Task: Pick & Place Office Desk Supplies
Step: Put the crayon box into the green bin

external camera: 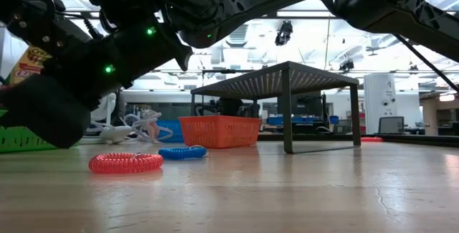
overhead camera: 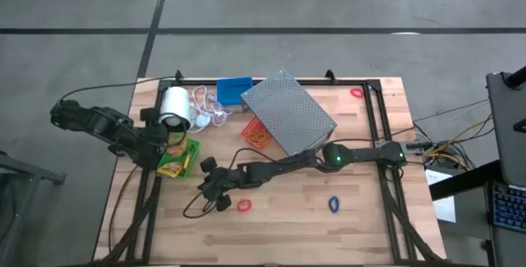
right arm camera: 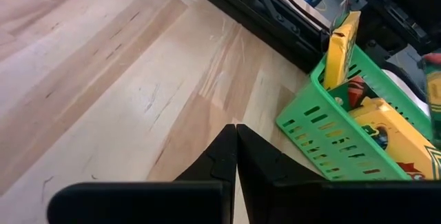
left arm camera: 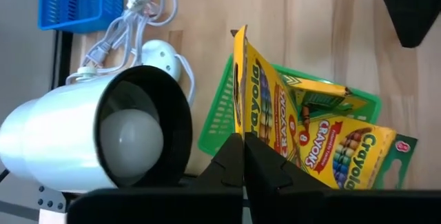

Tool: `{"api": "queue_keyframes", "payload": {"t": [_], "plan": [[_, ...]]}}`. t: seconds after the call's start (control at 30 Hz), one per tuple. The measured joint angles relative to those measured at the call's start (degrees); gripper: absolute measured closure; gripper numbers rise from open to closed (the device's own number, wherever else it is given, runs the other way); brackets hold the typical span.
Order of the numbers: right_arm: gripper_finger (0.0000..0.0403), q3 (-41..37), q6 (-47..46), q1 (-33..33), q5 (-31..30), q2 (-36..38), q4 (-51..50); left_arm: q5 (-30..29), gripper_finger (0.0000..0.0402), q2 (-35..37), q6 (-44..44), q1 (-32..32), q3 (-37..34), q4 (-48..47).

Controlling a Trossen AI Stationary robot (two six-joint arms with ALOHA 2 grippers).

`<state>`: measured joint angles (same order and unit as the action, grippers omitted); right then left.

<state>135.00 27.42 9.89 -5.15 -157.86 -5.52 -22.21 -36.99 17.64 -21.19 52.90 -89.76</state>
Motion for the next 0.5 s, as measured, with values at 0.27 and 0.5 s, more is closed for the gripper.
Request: {"api": "queue_keyframes", "payload": {"t": [0.27,0.5], "plan": [[0.0394,0.00,0.22,0.00,0.00,0.00,0.08,1.28,0.0401,-0.02,-0.98,0.00,-0.11,0.74],[0.0394,0.00,0.39,0.00,0.00,0.02,0.03,2.13,0.0401,-0.02,-1.88,0.00,-0.11,1.46]]}}
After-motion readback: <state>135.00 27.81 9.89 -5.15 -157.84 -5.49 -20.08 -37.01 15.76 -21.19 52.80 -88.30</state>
